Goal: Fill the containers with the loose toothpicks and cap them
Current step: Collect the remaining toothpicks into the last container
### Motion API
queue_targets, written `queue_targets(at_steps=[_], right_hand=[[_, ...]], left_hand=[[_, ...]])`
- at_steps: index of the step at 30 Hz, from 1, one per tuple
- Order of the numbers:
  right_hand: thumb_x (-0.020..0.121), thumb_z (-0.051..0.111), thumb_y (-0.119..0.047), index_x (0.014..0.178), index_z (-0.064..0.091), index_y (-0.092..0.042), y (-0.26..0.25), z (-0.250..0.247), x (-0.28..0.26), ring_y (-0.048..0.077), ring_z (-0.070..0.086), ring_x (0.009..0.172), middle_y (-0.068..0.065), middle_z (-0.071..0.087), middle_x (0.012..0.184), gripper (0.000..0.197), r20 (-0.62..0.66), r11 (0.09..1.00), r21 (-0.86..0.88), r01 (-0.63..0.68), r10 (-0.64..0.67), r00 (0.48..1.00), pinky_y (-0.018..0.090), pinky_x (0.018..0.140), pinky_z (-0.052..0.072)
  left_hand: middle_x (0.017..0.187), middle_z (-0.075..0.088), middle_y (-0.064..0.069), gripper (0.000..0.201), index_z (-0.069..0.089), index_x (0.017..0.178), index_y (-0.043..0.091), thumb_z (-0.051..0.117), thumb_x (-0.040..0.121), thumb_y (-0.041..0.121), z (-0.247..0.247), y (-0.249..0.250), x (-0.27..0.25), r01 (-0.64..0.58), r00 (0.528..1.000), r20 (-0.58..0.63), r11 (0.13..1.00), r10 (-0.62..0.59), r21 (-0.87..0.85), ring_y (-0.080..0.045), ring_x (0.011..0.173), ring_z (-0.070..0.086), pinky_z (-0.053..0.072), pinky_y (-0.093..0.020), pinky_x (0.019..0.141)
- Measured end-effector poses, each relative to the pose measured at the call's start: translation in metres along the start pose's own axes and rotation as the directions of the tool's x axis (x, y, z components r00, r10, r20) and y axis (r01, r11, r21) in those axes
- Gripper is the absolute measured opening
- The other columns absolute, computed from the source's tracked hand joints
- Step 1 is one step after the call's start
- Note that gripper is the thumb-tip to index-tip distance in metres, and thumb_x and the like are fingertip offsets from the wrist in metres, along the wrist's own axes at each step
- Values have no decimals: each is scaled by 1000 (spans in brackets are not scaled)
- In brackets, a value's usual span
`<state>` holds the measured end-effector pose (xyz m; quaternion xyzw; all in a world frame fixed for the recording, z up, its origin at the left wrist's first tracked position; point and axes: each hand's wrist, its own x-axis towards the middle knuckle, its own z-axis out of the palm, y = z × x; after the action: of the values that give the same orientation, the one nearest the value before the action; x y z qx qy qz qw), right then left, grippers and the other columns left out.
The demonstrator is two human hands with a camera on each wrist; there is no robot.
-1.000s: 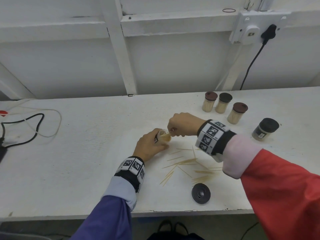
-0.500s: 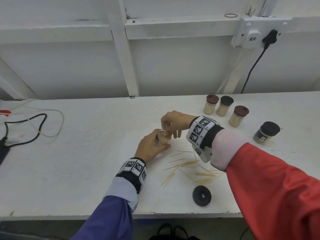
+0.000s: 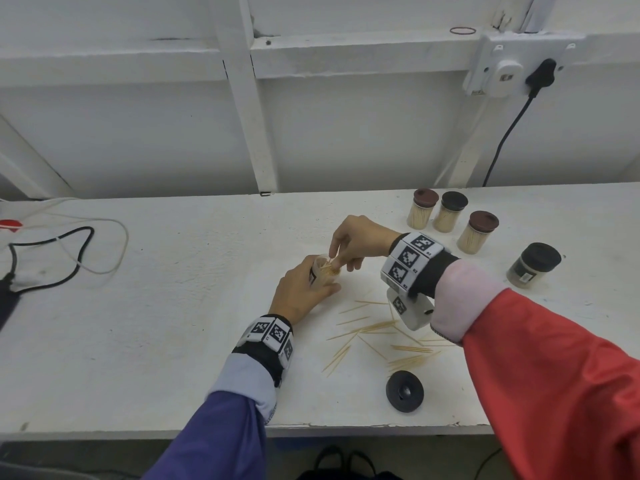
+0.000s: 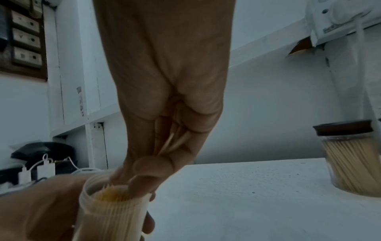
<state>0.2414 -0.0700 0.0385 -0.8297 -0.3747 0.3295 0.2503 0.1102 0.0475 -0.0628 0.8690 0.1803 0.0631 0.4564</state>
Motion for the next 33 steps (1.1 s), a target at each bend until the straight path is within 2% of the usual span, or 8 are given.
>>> queue_targets(at_steps=[7,12,16,18,23,25,27,33], right_hand=[[76,74,6,103,73,-9,-12,-6,4,14,66,80,2,70,91,30,0,988,-147,55,-56,998,16,64,48],[77,66,12,90,71,-3,-20,4,5,4,57,57,10,71,85,21,-94,951,-259,167,-197,976,13,54,43],[76,73,-2,86,74,-12,-21,11,6,4,58,67,-5,68,76,14,-78,891,-374,256,-306,949,21,63,48],[77,75,-9,85,75,-16,-20,11,6,-1,57,70,-13,66,74,11,-83,891,-337,305,-350,933,22,67,48],[86,66,-1,97,75,-9,-10,2,4,3,64,78,0,74,96,16,-245,938,-106,329,-345,906,7,62,45],[88,67,-8,107,74,-12,-4,3,3,10,66,93,0,73,106,20,-262,953,-130,274,-299,917,19,79,52],[94,63,-20,123,67,-17,1,8,2,15,61,113,0,67,124,29,-216,961,-182,210,-247,945,31,98,47],[104,39,-31,147,40,-19,8,31,-12,19,43,134,-1,47,147,44,23,937,-193,291,-293,956,35,111,32]], left_hand=[[103,65,12,53,52,121,35,78,76,45,0,1,0,8,1000,5,1000,-8,-12,-13,97,62,51,-36,89],[101,65,12,50,52,118,32,77,77,47,-1,3,1,28,1000,7,999,-28,-15,-13,95,62,51,-36,88],[103,67,5,52,53,119,26,77,78,47,-1,5,1,34,999,1,999,-34,-13,-17,95,62,51,-38,86],[103,66,5,55,51,122,26,76,78,48,-2,5,1,28,1000,-9,1000,-28,-13,-17,95,61,51,-36,85],[102,63,5,59,49,127,26,74,80,49,-4,4,0,13,999,-50,999,-14,-34,-17,92,59,46,-29,79],[103,63,5,62,49,129,27,75,78,51,-5,3,0,8,999,-50,999,-11,-47,-15,91,59,45,-28,77],[101,63,7,65,49,128,28,73,75,56,-4,3,-1,0,999,-46,999,-3,-53,-14,89,59,44,-27,75],[90,64,12,46,49,110,30,71,79,55,-3,5,-1,36,997,-74,999,-36,-11,-11,84,61,49,-30,73]])
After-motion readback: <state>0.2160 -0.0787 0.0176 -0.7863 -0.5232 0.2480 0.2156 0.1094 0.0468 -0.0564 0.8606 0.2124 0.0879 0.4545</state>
